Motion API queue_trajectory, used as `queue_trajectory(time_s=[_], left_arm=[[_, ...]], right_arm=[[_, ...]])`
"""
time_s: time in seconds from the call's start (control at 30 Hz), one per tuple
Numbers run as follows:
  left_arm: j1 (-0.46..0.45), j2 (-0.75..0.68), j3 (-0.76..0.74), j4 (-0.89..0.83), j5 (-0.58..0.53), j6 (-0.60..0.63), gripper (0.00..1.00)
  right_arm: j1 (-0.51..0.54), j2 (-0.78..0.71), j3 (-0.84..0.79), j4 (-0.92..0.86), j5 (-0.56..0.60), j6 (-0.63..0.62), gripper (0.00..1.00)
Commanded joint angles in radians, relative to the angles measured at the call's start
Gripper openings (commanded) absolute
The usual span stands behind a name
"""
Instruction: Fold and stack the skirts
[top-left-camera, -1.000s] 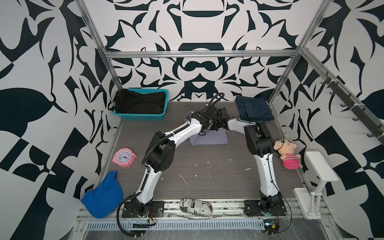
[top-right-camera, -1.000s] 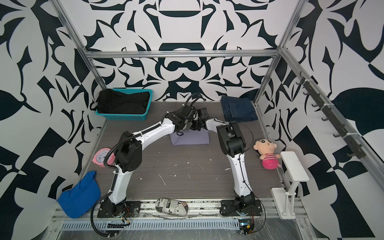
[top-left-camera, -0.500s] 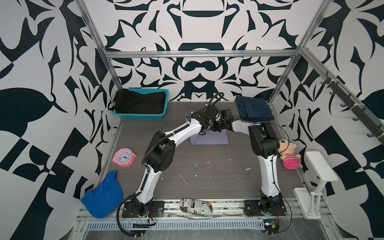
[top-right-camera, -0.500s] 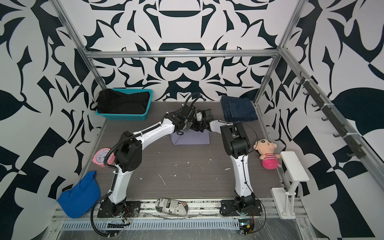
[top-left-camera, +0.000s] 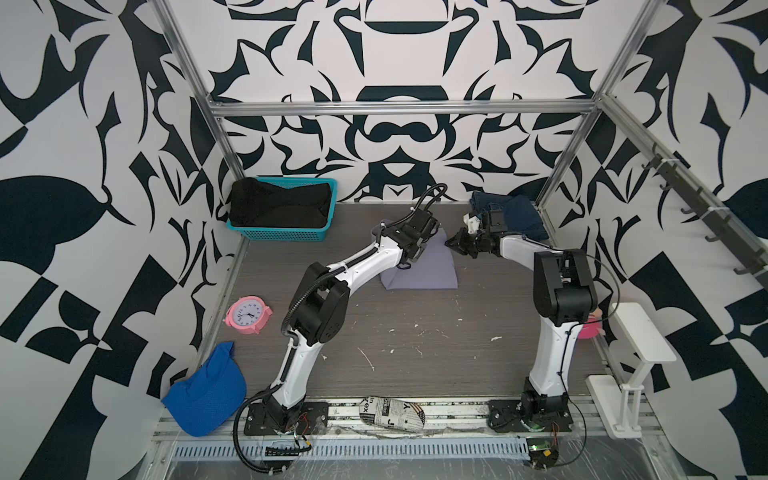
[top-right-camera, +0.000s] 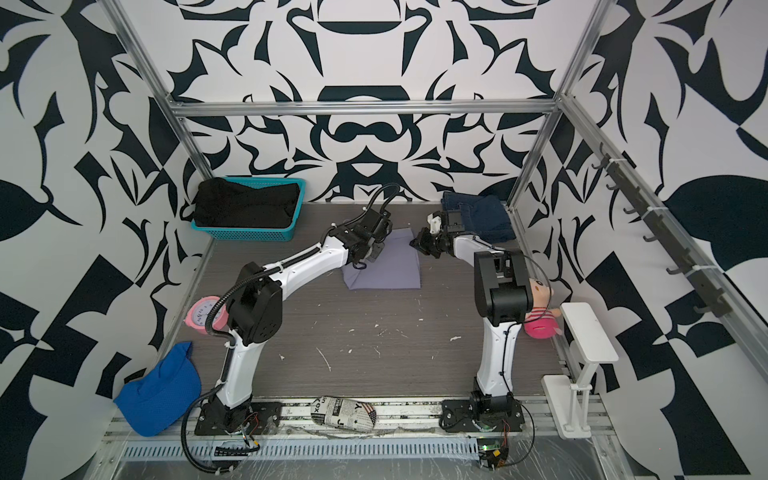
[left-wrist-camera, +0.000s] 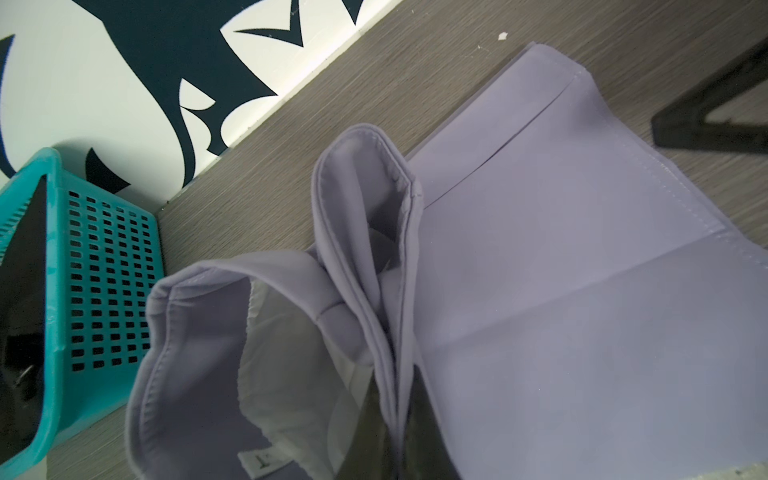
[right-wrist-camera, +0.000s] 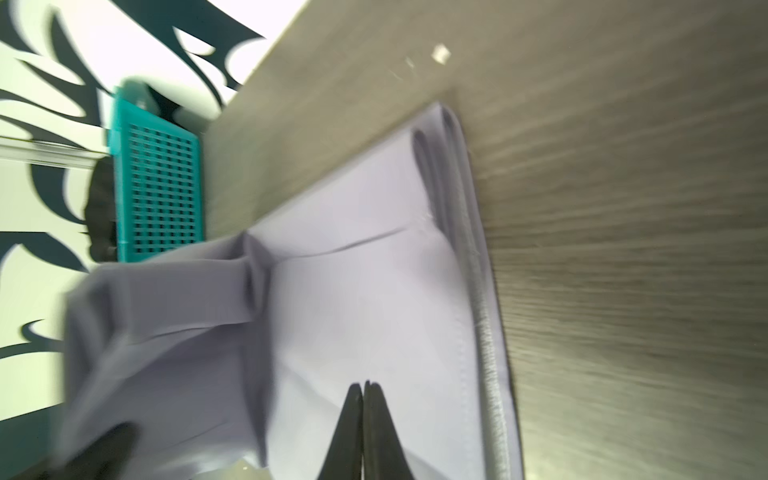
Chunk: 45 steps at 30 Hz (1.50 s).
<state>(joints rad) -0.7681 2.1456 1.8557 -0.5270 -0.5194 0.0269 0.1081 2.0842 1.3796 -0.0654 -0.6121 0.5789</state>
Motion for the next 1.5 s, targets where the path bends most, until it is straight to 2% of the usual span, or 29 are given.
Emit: queue_trajectory(time_s=[0.0, 0.27, 0.57, 0.93, 1.13, 1.47], left_arm=[[-0.003, -0.048, 0.042, 0.004, 0.016, 0.01, 0.0], [-0.03, -0.007, 0.151, -0.013, 0.036, 0.058, 0.0], [-0.069, 0.113, 0.298, -0.043, 0.069, 0.105, 0.0], [-0.072, 0.164, 0.276, -0.053, 0.107, 0.09, 0.0], [-0.094, 0.193, 0.293, -0.065, 0.121, 0.099, 0.0], [-0.135, 0.259, 0.344, -0.067, 0.138, 0.072, 0.0]], right_arm=[[0.016, 0.049, -0.007, -0.032, -0.004, -0.031, 0.06], [0.016, 0.12, -0.027, -0.013, 0.027, -0.032, 0.02], [0.015, 0.129, -0.04, -0.001, 0.032, -0.031, 0.0], [0.01, 0.112, -0.036, 0.009, 0.013, -0.022, 0.01], [0.0, 0.065, -0.046, 0.035, -0.024, -0.007, 0.06], [-0.028, 0.013, -0.042, 0.062, -0.079, 0.025, 0.08]])
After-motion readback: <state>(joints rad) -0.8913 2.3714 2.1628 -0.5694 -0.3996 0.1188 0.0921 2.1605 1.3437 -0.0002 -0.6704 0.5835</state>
